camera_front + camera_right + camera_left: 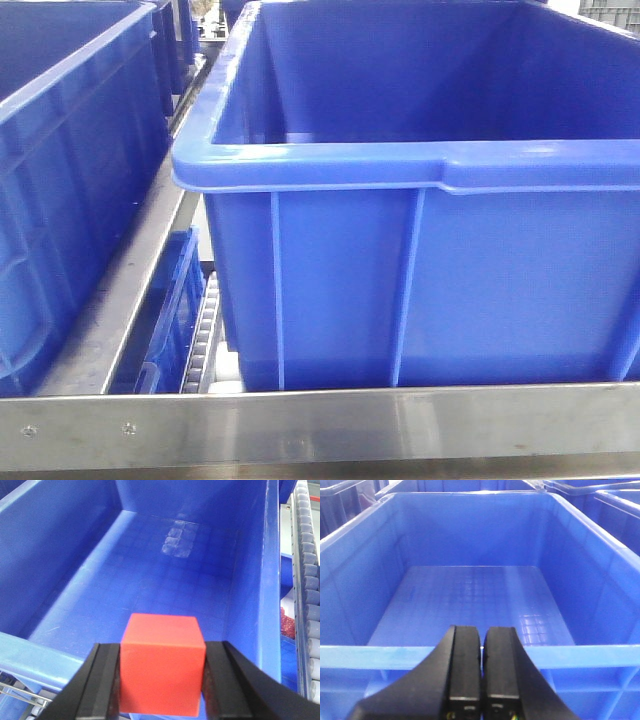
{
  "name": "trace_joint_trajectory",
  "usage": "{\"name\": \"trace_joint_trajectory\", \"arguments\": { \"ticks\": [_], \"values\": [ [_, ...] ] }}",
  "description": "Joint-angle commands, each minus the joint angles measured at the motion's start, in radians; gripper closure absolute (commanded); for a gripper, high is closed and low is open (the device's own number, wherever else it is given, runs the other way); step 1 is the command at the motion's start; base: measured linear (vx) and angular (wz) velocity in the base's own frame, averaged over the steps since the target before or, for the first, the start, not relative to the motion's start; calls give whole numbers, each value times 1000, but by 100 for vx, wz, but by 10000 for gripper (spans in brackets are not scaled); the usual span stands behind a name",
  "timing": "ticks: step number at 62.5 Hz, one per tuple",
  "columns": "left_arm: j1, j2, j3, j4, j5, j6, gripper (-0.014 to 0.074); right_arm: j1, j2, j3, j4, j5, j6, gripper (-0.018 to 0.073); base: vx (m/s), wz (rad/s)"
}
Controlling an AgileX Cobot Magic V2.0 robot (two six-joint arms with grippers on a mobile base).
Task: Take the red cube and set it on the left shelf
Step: 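Move the right gripper with the red cube over the blue bin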
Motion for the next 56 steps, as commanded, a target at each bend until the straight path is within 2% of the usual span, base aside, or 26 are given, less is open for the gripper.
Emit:
{"name": "trace_joint_trajectory", "arguments": {
  "ticks": [1, 30, 39, 56],
  "values": [
    [-1, -13, 24, -7, -78, -6, 506, 2, 4, -32, -11, -84, -7, 436, 0, 0],
    [-1, -13, 24, -7, -78, -6, 506, 2, 8, -55, -8, -76, -7, 436, 0, 0],
    [-1, -13, 24, -7, -78, -6, 506, 2, 72, -197, -8, 20, -7, 436, 0, 0],
    [-1, -13, 24, -7, -78, -6, 506, 12, 401, -524, -3, 210, -29, 436, 0, 0]
  ]
}}
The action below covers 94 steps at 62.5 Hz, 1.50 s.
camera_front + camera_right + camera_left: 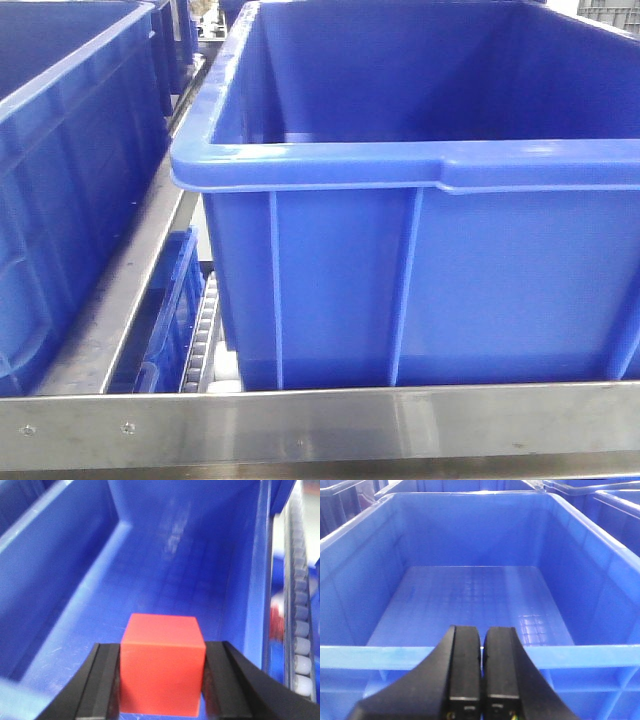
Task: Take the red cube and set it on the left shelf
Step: 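Move the right gripper with the red cube over the blue bin, then lower the right gripper into the blue bin and release the cube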
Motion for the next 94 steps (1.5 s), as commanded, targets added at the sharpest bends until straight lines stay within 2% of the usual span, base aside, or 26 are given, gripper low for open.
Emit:
{"name": "trace_joint_trajectory", "arguments": {
  "ticks": [1, 21, 38, 52, 71, 77, 87, 94],
  "values": [
    [-1, -13, 24, -7, -76, -6, 506, 14, 117, -119, -5, -21, -37, 436, 0, 0],
    [-1, -13, 24, -7, -76, -6, 506, 144, 599, -413, -5, 109, -54, 436, 0, 0],
    [-1, -13, 24, -7, -76, -6, 506, 166, 936, -590, 1, 193, -53, 438, 0, 0],
    [-1, -13, 24, -7, -76, -6, 506, 166, 1082, -638, 1, 182, -53, 438, 0, 0],
    [-1, -13, 24, -7, -76, -6, 506, 164, 1133, -638, 1, 177, -53, 426, 0, 0],
    [-1, -13, 24, -7, -76, -6, 506, 164, 1128, -640, 1, 181, -53, 336, 0, 0],
    [-1, -13, 24, -7, -76, -6, 506, 164, 1125, -653, 1, 197, -53, 71, 0, 0],
    [-1, -13, 24, -7, -76, -6, 506, 164, 1115, -673, 1, 215, -53, -23, 0, 0]
  ]
}}
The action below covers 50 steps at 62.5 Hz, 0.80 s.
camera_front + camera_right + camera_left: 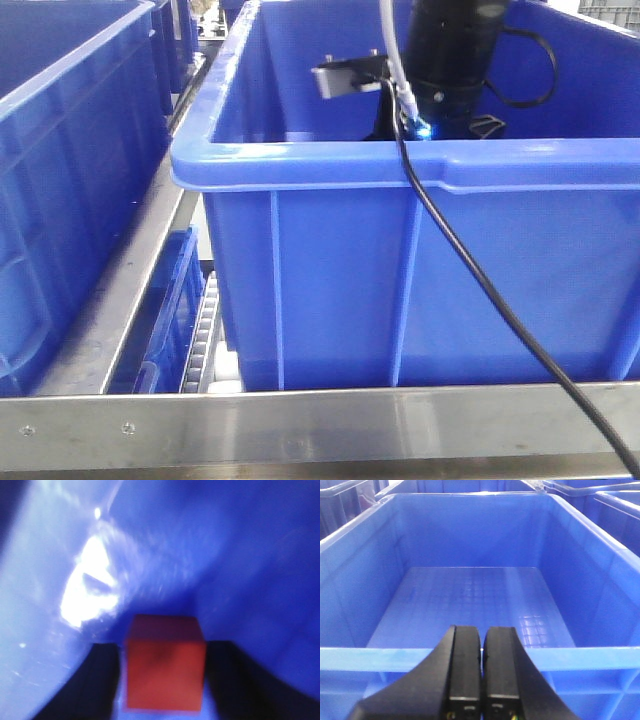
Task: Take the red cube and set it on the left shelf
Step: 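Lower the right gripper into the blue bin and release the cube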
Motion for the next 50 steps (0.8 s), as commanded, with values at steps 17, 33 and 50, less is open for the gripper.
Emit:
{"name": "trace_joint_trajectory", "arguments": {
  "ticks": [17, 33, 50],
  "values": [
    [-1, -13, 24, -7, -72, -6, 506, -2, -226, -21, -7, -27, -10, 98, 0, 0],
    [-1, -13, 24, -7, -72, -6, 506, -2, -540, 219, -7, -204, -10, 363, 0, 0],
    [-1, -13, 24, -7, -72, -6, 506, -2, -930, 576, -7, -439, -10, 508, 0, 0]
  ]
}}
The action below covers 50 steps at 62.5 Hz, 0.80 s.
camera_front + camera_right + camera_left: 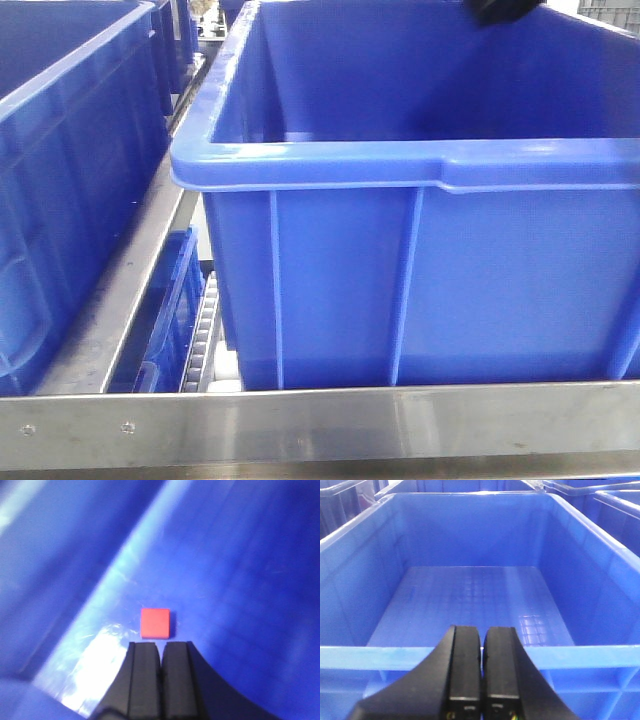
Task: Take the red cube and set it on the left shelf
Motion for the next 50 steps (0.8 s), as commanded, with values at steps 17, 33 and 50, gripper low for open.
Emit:
{"name": "trace_joint_trajectory", "arguments": {
  "ticks": [17, 33, 50],
  "values": [
    [-1, -13, 24, -7, -72, -6, 506, -2, -521, 431, -7, -318, -10, 509, 0, 0],
    [-1, -13, 24, -7, -72, -6, 506, -2, -746, 622, -7, -355, -10, 509, 0, 0],
    [-1, -13, 24, -7, -72, -6, 506, -2, -757, 650, -7, -345, -10, 509, 0, 0]
  ]
}}
